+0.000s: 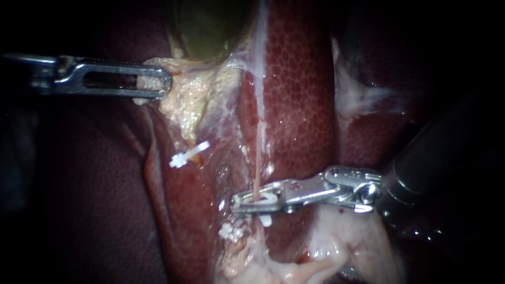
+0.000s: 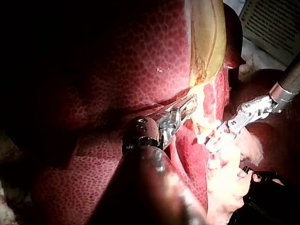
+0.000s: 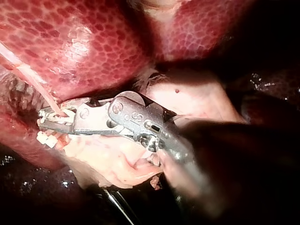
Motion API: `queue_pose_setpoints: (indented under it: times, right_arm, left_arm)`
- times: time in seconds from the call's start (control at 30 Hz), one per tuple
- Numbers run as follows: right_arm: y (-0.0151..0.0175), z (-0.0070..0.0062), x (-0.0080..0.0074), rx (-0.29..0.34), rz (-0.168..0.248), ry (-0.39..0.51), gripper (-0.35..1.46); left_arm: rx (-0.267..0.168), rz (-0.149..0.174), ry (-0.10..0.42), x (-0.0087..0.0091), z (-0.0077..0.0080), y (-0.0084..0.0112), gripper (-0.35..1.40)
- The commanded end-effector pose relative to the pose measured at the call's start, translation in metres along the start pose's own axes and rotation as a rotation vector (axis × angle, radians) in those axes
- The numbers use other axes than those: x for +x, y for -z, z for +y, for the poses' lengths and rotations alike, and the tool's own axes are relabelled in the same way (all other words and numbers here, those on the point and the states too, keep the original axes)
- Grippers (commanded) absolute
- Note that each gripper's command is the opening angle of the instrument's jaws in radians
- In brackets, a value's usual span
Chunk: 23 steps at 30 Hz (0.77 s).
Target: Clipping second clip right tube
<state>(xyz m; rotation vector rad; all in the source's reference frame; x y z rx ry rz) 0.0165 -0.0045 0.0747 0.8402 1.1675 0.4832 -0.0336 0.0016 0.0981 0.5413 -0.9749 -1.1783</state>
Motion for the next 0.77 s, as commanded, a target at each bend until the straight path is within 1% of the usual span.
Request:
queue_pose_setpoints:
  times: [0.03, 0.13, 0.33, 0.7, 0.73, 0.77]
  right_arm:
    - [0.0001, 0.0000, 0.0000, 0.003, -0.007, -0.004, -0.35]
    - [0.0002, 0.0000, 0.0001, 0.011, -0.022, -0.008, -0.35]
    - [0.0003, -0.0001, 0.0002, 0.015, -0.036, -0.019, -0.35]
    - [0.0002, -0.0001, 0.0000, 0.022, -0.039, -0.038, -0.35]
    - [0.0002, -0.0001, 0.0000, 0.026, -0.046, -0.043, -0.35]
    - [0.0002, 0.0000, 0.0000, 0.021, -0.045, -0.042, -0.27]
  left_arm:
    - [0.000, 0.000, 0.000, 0.0000, 0.0000, 0.0001, -0.35]
    - [0.000, 0.000, 0.000, 0.0000, 0.0000, 0.0001, -0.35]
    - [0.000, 0.000, 0.000, 0.0000, 0.0000, 0.0001, -0.35]
    - [0.000, 0.000, 0.000, 0.0000, -0.0001, 0.0001, -0.35]
    - [0.000, 0.000, 0.000, 0.0000, -0.0001, 0.0001, -0.35]
    - [0.000, 0.000, 0.000, 0.0000, -0.0001, 0.0001, -0.35]
